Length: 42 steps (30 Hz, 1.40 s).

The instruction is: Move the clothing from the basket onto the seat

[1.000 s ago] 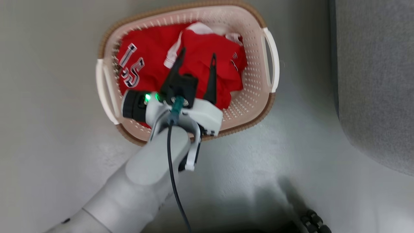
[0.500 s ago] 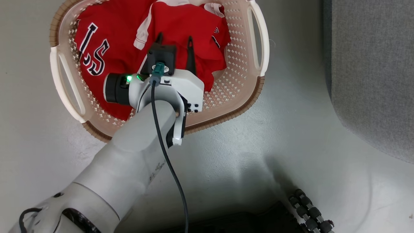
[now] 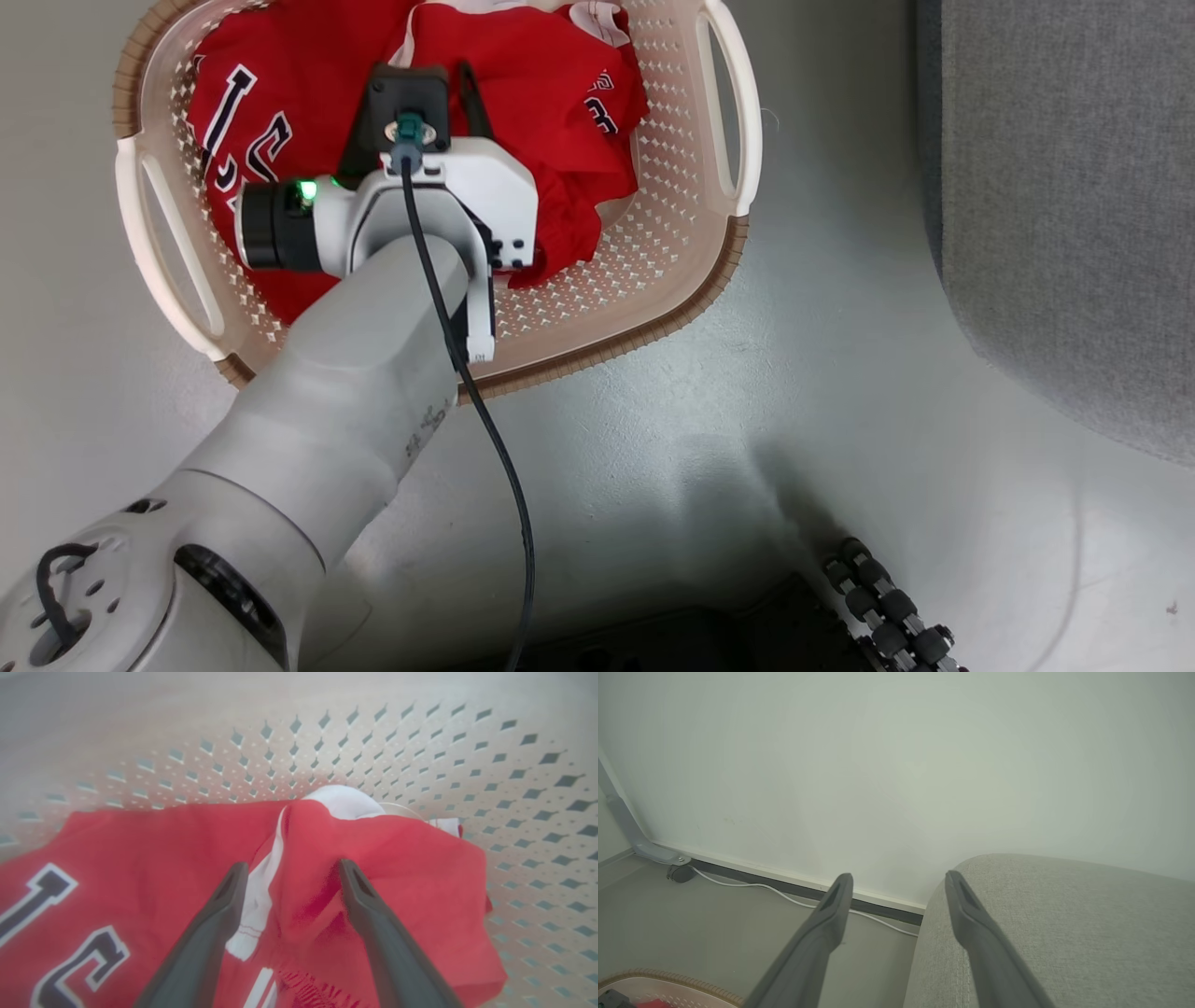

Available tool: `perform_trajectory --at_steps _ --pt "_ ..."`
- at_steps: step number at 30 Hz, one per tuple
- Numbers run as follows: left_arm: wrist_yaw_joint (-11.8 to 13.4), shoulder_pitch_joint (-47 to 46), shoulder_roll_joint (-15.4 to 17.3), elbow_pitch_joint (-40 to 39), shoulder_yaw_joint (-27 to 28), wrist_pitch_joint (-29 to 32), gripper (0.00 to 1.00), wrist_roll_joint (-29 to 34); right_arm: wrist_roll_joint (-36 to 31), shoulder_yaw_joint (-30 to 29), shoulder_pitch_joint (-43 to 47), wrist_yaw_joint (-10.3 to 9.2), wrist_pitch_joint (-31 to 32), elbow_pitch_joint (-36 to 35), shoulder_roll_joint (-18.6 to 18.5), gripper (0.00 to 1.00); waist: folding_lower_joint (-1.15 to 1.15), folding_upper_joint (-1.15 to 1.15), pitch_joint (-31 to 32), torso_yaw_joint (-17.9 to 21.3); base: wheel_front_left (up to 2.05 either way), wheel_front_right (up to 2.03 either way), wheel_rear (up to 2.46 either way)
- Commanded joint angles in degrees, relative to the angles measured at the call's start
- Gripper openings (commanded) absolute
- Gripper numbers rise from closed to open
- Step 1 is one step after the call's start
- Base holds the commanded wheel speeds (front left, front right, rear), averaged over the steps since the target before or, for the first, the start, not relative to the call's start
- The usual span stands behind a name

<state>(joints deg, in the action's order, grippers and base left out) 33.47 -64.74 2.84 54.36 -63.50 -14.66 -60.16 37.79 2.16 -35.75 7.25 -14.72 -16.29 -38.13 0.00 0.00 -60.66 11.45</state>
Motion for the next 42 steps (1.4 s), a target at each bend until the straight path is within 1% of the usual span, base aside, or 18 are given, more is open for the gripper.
perform_trajectory --at_steps 1,5,11,16,17,18,19,20,25,29,33,35,36,39,42 --pt "0.5 -0.2 0.0 -0.1 0.2 -0.3 1.0 -0.7 -0.1 -0.1 3.7 0.24 -0.3 -1.5 -1.1 1.0 0.0 0.0 -0.1 0.1 0.0 0.0 0.0" --pt "-1.2 0.2 0.0 1.2 -1.2 -0.3 1.0 -5.3 0.2 0.1 3.9 0.24 -0.3 -1.5 -0.7 1.0 0.0 0.0 -0.1 0.9 0.0 0.0 0.0" --pt "-5.0 -0.4 0.0 2.4 -3.6 1.2 1.0 -11.7 0.6 0.1 4.5 0.24 -0.3 -1.0 -0.5 1.0 0.0 0.0 -0.2 1.5 0.0 0.0 0.0" --pt "-6.5 0.1 0.0 2.0 -6.8 1.6 1.0 -14.7 0.9 0.1 4.5 0.24 -0.3 -0.7 -0.3 1.0 0.0 0.0 -0.1 1.7 0.0 0.0 0.0" --pt "-6.5 0.2 0.0 1.8 -7.1 1.5 1.0 -15.4 0.9 0.1 4.5 0.24 -0.3 -0.7 -0.3 1.0 0.0 0.0 -0.1 1.7 0.0 0.0 0.0" --pt "-6.6 0.3 0.0 1.7 -7.5 1.6 0.91 -15.9 1.0 0.1 4.4 0.24 -0.3 -0.7 -0.3 1.0 0.0 0.0 0.0 1.7 0.0 0.0 0.0" --pt "-6.8 0.4 0.0 1.4 -7.8 1.5 0.36 -16.4 1.0 0.1 4.4 0.24 -0.3 -0.7 -0.3 1.0 0.0 0.0 0.0 1.7 0.0 0.0 0.0" --pt "-6.8 0.2 0.0 1.4 -8.0 1.1 0.0 -16.7 1.1 0.1 4.3 0.24 -0.3 -0.7 -0.4 1.0 0.0 0.0 0.1 1.7 0.0 0.0 0.0" --pt "-7.9 -0.2 0.0 0.0 -9.1 0.3 0.0 -16.7 1.4 -0.4 4.1 0.24 -0.3 -0.4 -0.4 1.0 0.0 0.0 0.3 1.4 0.0 0.0 0.0" --pt "-7.8 -1.1 0.0 -2.0 -9.1 -0.3 0.0 -14.9 1.4 -1.1 4.0 0.24 -0.3 -0.1 -0.6 1.0 0.0 0.0 0.8 0.7 0.0 0.0 0.0" --pt "-7.5 -0.5 0.0 -4.6 -5.8 -0.3 0.0 -9.6 1.4 -2.3 4.0 0.24 -0.3 0.1 -0.9 1.0 0.0 0.0 2.2 -0.4 0.0 0.0 0.0" --pt "-7.9 1.2 0.0 -5.9 -3.7 -0.3 0.0 -7.1 1.3 -2.7 4.4 0.24 -0.3 0.4 -1.2 1.0 0.0 0.0 3.8 -1.2 0.0 0.0 0.0" --pt "-7.9 1.2 0.0 -5.9 -3.7 -0.3 0.0 -7.1 1.3 -2.7 4.4 0.24 -0.3 0.4 -1.2 1.0 0.0 0.0 3.8 -1.2 0.0 0.0 0.0" --pt "-8.5 4.2 0.0 -7.8 -0.6 -0.3 0.0 -3.4 1.3 -2.7 5.3 0.24 -0.3 1.0 -1.8 1.0 0.0 0.0 6.8 -2.4 0.0 0.0 0.0" --pt "-8.3 7.5 0.0 -10.2 1.9 -0.3 0.0 0.3 1.2 -2.2 6.5 0.24 -0.3 1.7 -2.1 1.0 0.0 0.0 10.1 -3.4 0.0 0.0 0.0"
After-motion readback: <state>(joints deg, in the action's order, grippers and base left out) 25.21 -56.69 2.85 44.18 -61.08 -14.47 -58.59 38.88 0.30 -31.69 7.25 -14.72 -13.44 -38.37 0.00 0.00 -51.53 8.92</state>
